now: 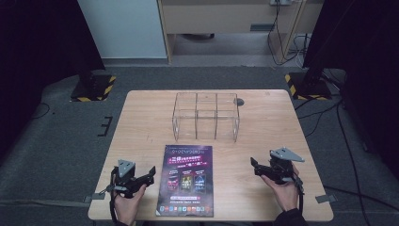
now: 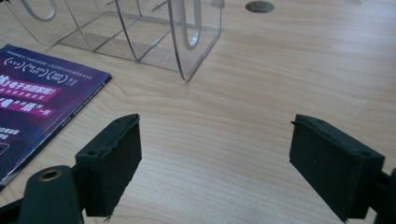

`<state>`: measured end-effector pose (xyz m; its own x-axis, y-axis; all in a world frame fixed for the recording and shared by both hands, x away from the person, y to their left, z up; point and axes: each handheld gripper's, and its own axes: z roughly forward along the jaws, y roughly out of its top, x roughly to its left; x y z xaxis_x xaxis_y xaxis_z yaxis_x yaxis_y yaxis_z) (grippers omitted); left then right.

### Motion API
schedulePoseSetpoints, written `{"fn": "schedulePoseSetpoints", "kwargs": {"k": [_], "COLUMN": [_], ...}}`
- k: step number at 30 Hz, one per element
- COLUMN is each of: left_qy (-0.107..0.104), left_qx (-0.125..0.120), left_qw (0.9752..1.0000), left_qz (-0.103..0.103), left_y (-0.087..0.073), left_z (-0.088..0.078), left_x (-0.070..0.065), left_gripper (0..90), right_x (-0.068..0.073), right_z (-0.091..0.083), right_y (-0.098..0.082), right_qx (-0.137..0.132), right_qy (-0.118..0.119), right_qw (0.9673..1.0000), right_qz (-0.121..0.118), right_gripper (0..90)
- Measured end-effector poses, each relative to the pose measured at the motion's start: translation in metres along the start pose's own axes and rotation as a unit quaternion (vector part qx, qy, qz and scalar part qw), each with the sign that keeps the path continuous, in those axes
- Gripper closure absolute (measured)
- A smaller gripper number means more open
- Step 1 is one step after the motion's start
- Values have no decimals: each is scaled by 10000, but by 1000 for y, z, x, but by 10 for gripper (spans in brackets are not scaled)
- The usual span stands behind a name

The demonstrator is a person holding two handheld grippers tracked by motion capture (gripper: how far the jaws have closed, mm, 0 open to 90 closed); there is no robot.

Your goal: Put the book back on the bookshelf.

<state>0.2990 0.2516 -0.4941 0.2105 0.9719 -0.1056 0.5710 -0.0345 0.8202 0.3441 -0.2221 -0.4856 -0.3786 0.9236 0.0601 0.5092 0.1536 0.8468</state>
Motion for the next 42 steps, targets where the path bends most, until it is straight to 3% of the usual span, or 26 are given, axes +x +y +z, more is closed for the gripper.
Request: {"fn": "schedulePoseSetpoints", "kwargs": {"k": [7,13,18,22,26,29,38,42], "left_qy": [48,-60,-167,-195,-177,-179,-159,-135], "left_qx": [-183,-248,-292,-342,-367,-407,-335,-156], "left_qw": [9995,9994,9992,9988,9985,9984,9987,9993], "left_qz": [250,237,204,301,360,353,343,306], "left_y": [3,7,8,10,15,17,17,11], "left_z": [-5,-6,-4,-4,-3,-2,9,18], "left_x": [-8,-10,-10,-11,-12,-13,-20,-23], "left_gripper": [198,211,238,254,229,222,233,255], "right_x": [14,26,35,46,59,66,81,87], "right_z": [-3,1,2,4,7,10,19,24], "right_y": [10,15,23,32,41,46,47,42], "right_qx": [-143,-48,62,88,55,12,44,107], "right_qy": [216,317,350,389,518,687,813,896], "right_qw": [9996,9988,9982,9981,9967,9960,9945,9935], "right_qz": [-147,-380,-474,-475,-627,-563,-665,-699], "right_gripper": [235,229,230,223,228,236,252,244]}}
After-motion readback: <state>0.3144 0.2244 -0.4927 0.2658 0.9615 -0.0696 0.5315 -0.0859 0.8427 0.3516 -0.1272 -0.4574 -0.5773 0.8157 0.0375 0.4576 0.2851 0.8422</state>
